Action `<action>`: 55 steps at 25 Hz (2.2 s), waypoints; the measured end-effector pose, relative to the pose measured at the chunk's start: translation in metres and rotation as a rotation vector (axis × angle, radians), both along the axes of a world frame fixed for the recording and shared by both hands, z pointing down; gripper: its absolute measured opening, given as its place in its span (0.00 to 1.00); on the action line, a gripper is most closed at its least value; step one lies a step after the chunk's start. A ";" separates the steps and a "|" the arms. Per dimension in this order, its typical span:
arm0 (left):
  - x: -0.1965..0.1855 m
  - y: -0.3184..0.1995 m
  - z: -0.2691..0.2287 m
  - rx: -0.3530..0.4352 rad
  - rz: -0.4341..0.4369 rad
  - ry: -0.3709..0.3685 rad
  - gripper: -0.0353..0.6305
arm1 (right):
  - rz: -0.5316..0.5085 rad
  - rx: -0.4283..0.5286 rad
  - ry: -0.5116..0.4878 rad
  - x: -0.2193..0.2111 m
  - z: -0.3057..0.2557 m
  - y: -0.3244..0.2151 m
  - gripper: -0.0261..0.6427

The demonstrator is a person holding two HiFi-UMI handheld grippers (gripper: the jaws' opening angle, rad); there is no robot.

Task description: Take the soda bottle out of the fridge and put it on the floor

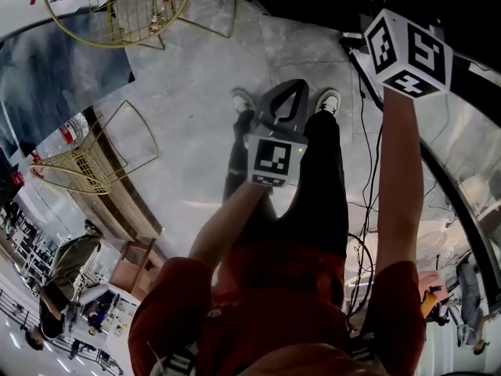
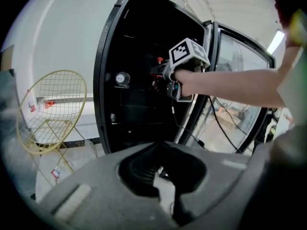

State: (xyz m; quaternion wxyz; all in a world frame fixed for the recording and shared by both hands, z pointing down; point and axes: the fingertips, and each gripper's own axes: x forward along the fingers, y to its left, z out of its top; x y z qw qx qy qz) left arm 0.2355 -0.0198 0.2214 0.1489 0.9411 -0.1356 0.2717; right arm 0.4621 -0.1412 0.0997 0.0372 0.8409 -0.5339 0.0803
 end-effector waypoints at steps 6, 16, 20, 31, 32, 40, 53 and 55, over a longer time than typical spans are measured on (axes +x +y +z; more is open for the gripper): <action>-0.001 0.001 0.001 -0.002 0.000 0.001 0.05 | -0.004 -0.019 0.010 0.008 0.003 -0.016 0.56; -0.002 -0.002 0.004 -0.011 0.002 -0.007 0.05 | 0.017 -0.014 -0.061 0.021 0.008 -0.032 0.56; -0.001 -0.005 0.005 -0.013 -0.010 -0.005 0.05 | 0.016 -0.023 -0.046 0.021 0.009 -0.033 0.56; -0.002 -0.008 0.004 -0.009 -0.014 -0.008 0.05 | 0.039 -0.032 -0.052 0.027 0.006 -0.037 0.50; -0.002 -0.008 0.004 -0.009 -0.014 -0.008 0.05 | 0.037 -0.034 -0.035 0.027 0.006 -0.037 0.50; -0.003 -0.011 0.007 -0.010 -0.009 -0.019 0.05 | 0.028 -0.019 -0.031 0.026 0.008 -0.040 0.50; -0.010 -0.031 -0.020 0.029 -0.078 -0.025 0.05 | -0.008 -0.070 -0.034 0.014 0.001 -0.014 0.49; -0.012 -0.036 -0.027 0.033 -0.098 -0.026 0.05 | -0.016 -0.089 -0.051 0.012 0.002 -0.008 0.49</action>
